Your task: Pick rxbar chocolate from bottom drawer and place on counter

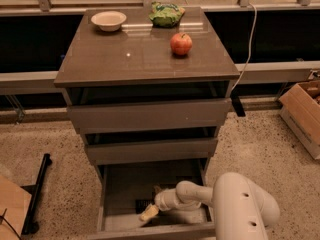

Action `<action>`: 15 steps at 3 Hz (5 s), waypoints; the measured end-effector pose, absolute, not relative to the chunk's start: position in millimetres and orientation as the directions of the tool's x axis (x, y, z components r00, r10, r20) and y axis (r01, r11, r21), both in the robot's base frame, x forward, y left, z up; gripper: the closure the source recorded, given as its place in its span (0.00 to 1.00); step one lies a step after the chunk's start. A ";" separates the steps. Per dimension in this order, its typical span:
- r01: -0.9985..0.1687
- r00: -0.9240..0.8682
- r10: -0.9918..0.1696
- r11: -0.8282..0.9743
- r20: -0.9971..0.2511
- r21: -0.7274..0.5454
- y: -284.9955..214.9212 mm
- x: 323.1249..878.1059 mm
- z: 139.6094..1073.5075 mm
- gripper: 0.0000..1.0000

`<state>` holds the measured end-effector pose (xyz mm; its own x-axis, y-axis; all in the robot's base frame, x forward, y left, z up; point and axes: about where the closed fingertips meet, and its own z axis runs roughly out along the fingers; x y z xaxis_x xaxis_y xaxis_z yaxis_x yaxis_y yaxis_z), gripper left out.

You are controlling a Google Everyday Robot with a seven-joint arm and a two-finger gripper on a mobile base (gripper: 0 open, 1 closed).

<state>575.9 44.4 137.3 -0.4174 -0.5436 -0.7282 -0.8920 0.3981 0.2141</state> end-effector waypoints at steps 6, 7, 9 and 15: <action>-0.801 -0.430 -0.484 0.594 -0.762 0.074 34.6 577.6 173.5 1.00; -0.807 -0.391 -0.382 0.580 -0.837 0.112 8.1 584.7 234.8 1.00; -0.838 -0.426 -0.299 0.487 -0.854 0.248 -52.6 535.0 374.2 1.00; -0.913 -0.123 -0.455 0.400 -0.882 -0.079 -49.5 493.3 734.7 1.00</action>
Offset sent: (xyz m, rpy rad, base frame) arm -0.0094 -0.0142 -0.0370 -0.2881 -0.0890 -0.2159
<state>493.3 -49.5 734.7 -0.1231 -0.4554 -0.8817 -0.9131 0.3999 -0.0791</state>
